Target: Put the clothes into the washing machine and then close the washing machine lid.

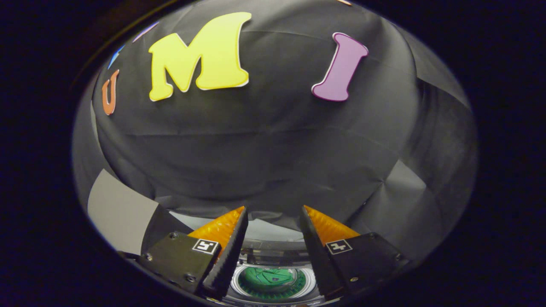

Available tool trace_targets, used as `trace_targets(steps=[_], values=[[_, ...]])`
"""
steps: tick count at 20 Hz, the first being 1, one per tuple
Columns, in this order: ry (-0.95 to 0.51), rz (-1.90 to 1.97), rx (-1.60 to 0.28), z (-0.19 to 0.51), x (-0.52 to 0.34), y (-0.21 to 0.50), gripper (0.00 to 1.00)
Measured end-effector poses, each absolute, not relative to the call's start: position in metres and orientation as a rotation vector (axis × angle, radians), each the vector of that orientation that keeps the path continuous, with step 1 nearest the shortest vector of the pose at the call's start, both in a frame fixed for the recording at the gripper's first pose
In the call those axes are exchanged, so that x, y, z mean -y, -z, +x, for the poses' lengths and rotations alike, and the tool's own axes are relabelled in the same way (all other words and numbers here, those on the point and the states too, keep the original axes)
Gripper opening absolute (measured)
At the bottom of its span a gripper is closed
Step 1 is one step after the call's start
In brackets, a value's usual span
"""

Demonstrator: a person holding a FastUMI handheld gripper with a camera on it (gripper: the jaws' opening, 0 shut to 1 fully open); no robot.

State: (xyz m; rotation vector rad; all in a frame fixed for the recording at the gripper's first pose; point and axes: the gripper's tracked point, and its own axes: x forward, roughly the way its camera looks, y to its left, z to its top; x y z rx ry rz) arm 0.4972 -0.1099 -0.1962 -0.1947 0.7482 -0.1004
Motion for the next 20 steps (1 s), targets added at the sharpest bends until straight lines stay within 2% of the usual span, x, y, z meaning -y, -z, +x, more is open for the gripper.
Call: trace_targets(steps=[9,10,12,20], values=[[0.142,-0.184,-0.802,0.492,0.131,0.235,0.83],[0.148,-0.190,-0.803,0.491,0.132,0.238,0.86],[0.148,-0.197,-0.804,0.484,0.132,0.239,1.00],[0.181,-0.100,-0.736,0.455,0.130,0.238,1.00]])
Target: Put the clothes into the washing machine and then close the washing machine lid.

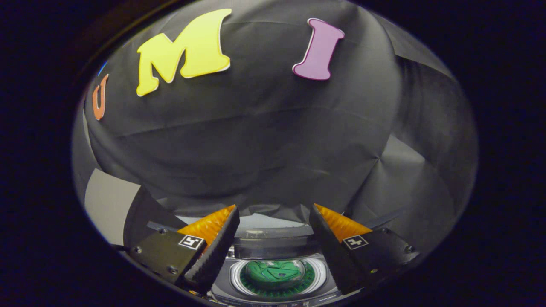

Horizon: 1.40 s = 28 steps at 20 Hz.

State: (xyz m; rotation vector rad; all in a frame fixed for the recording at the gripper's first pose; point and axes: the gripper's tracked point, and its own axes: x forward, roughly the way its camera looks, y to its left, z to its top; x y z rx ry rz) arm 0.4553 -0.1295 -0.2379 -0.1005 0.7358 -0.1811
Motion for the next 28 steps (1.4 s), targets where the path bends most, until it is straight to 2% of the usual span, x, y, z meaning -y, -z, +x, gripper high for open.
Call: trace_targets(steps=[12,24,28], values=[[0.213,-0.103,-0.709,0.378,0.124,0.243,1.00],[0.224,-0.135,-0.809,0.295,0.123,0.286,1.00],[0.232,-0.194,-0.758,0.254,0.102,0.265,1.00]])
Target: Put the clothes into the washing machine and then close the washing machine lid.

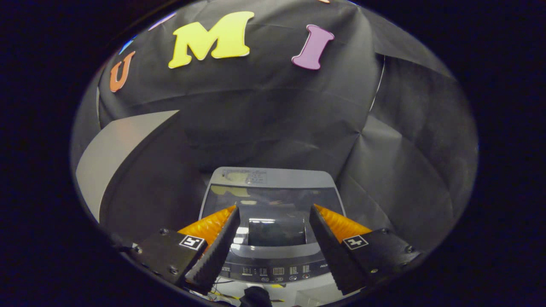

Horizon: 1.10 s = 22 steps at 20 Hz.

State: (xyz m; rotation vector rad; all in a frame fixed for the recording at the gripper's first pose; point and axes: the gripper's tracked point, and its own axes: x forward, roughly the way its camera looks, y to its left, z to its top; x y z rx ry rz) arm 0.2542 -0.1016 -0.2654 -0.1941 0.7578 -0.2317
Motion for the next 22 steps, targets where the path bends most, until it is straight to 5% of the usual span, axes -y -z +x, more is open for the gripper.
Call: trace_targets(steps=[22], values=[[0.187,-0.205,-0.197,-0.061,0.014,0.045,1.00]])
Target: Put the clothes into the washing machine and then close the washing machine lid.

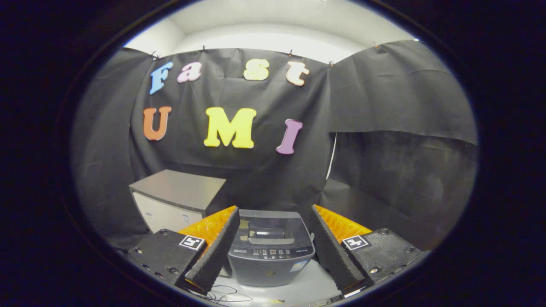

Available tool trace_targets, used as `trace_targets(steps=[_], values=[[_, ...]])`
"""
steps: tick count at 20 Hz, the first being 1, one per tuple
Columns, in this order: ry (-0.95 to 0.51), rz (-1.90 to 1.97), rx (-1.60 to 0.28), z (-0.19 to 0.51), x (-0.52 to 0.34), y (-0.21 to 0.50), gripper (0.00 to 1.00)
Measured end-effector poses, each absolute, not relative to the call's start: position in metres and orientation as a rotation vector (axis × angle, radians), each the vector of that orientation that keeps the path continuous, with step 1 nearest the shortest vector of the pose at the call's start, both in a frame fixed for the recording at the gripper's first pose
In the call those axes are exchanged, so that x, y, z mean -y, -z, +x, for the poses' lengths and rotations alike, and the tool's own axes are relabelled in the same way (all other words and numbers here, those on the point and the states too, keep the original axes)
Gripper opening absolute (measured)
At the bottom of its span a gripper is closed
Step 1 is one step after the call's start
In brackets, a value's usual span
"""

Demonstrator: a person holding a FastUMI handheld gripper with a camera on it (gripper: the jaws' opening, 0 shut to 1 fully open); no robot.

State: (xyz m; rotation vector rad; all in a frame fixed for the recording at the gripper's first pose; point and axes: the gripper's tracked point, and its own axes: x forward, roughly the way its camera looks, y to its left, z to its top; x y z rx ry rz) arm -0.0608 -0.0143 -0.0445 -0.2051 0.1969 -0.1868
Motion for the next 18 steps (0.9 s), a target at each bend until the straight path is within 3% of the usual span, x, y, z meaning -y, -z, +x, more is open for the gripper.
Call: trace_targets(steps=[10,18], values=[[0.029,-0.213,-0.056,-0.183,0.051,0.010,1.00],[-0.071,-0.195,-0.004,-0.202,0.041,-0.002,1.00]])
